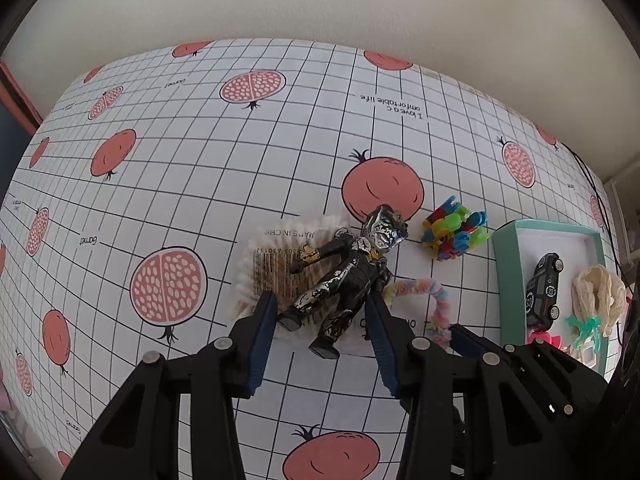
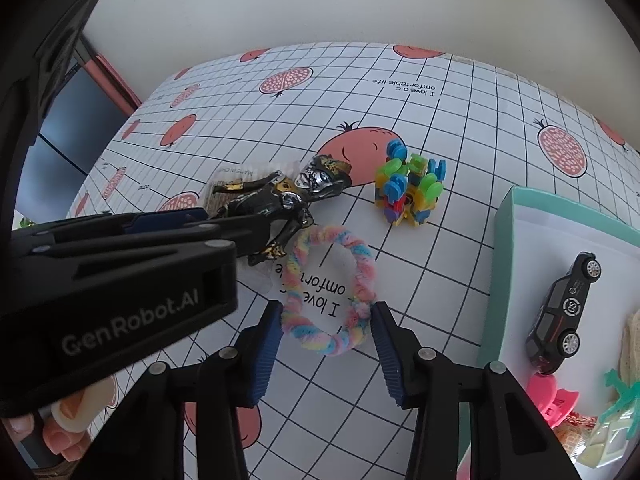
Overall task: Organize objects
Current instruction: 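Lift the action figure and rainbow ring off the table with both tools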
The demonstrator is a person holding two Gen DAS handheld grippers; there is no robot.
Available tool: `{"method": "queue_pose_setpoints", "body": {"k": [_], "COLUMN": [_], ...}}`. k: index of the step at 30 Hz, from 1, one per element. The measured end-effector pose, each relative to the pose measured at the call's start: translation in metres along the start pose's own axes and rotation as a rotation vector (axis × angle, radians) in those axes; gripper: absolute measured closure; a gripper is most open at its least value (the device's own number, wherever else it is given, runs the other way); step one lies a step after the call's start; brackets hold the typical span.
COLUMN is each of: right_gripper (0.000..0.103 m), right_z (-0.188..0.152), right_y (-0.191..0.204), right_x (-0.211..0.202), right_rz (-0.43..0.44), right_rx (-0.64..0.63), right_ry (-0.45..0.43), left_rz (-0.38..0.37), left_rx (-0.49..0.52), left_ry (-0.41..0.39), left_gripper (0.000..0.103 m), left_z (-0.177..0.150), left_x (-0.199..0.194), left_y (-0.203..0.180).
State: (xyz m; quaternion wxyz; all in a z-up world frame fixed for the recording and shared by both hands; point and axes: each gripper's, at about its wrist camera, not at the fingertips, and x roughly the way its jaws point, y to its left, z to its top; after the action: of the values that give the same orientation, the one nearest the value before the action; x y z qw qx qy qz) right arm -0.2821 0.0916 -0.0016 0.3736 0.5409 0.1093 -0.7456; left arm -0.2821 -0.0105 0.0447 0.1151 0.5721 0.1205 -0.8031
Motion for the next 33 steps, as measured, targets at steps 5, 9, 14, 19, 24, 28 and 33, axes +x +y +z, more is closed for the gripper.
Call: {"method": "queue_pose_setpoints", "body": {"k": [5, 9, 14, 19, 24, 28, 33], "right_gripper": [0.055, 0.055, 0.055, 0.055, 0.055, 0.055, 0.055], "right_z": [0.002, 0.002, 0.005, 0.006, 0.007, 0.009, 0.009], "right_y": [-0.003, -0.006, -0.007, -0.006, -0.009, -0.019, -0.042], "right_x": [-0.008, -0.015, -0.025, -0.035, -0.044, -0.055, -0.077], "right_rz": [0.0, -0.001, 0.004, 0.006, 0.002, -0.008, -0.043], "right_rx": [0.007, 0.004, 0.006, 0.008, 0.018, 0.041, 0.099], "right_ry": [-0.01, -0.018, -0.04, -0.062, -0.081, -0.098, -0.127], "left_rz": [-0.004, -0.008, -0.02, -0.024, -0.029, -0.04, -0.056], "left_rx": [-0.003, -0.005, -0.01, -0.016, -0.02, -0.025, -0.025], "left_ry": [-0.015, -0.03, -0.053, -0.09, -0.121, -0.147, -0.175], "left_gripper": [0.056, 0.056, 0.056, 0.056, 0.056, 0.056, 0.056], "left_z": [0.001, 0.001, 0.003, 0.004, 0.005, 0.006, 0.006], "left_x": [-0.005, -0.011, -0.02, -0.035, -0.048, -0.058, -0.068], "left_y": [0.001, 0.002, 0.004, 0.006, 0.007, 0.006, -0.004]}}
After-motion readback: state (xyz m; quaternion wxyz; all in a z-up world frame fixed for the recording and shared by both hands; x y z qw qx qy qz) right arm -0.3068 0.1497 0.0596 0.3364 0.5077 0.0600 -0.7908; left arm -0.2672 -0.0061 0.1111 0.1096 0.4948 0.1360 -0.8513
